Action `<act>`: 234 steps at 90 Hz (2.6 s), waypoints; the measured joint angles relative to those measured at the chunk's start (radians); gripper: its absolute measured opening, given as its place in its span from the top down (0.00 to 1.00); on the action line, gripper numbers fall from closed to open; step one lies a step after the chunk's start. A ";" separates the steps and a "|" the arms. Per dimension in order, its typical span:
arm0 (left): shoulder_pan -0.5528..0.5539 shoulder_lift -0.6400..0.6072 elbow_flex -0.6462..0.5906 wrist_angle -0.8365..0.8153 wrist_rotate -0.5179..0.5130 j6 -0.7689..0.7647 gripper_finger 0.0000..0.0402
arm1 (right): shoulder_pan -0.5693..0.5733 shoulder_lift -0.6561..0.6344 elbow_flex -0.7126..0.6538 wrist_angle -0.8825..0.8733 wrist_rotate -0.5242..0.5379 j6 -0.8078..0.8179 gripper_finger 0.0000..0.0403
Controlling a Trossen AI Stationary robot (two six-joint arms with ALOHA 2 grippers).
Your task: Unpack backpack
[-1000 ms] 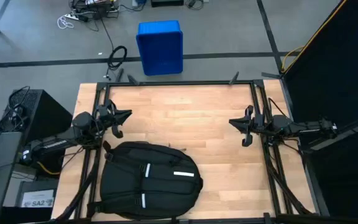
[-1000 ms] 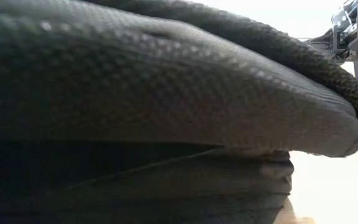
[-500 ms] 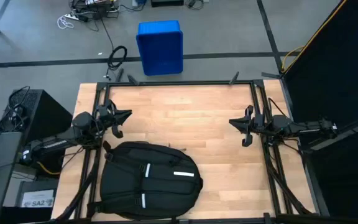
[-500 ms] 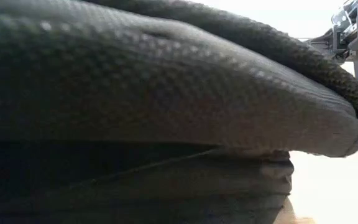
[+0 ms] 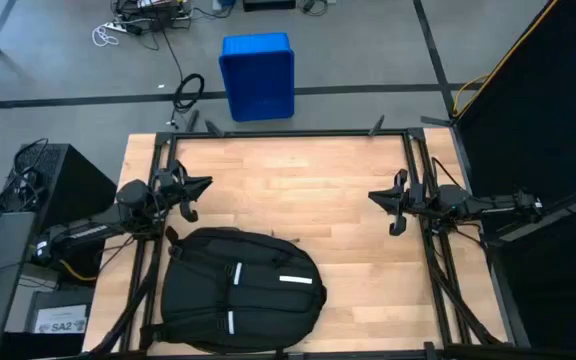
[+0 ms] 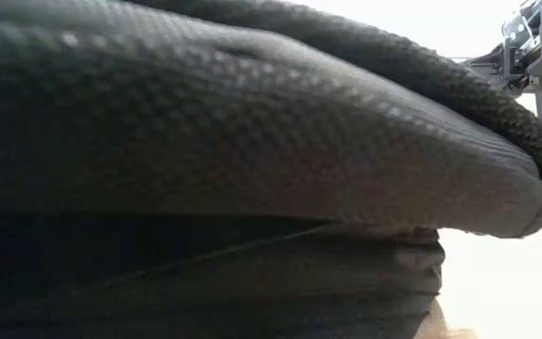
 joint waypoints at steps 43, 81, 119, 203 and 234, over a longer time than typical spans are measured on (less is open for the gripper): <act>0.000 0.000 0.000 0.000 0.000 0.000 1.00 | 0.000 0.000 0.000 0.000 0.000 0.000 0.99; 0.000 0.000 0.000 0.000 0.000 0.000 1.00 | 0.000 0.000 0.000 0.000 0.000 0.000 1.00; 0.000 0.000 0.000 0.000 0.000 0.000 1.00 | 0.000 0.000 0.000 0.000 0.000 0.000 0.99; 0.000 0.000 0.000 0.000 0.000 0.000 1.00 | 0.000 0.000 0.000 0.000 0.000 0.000 0.98; 0.000 0.000 0.000 0.000 0.000 0.000 1.00 | 0.000 0.000 0.000 0.000 0.000 0.000 1.00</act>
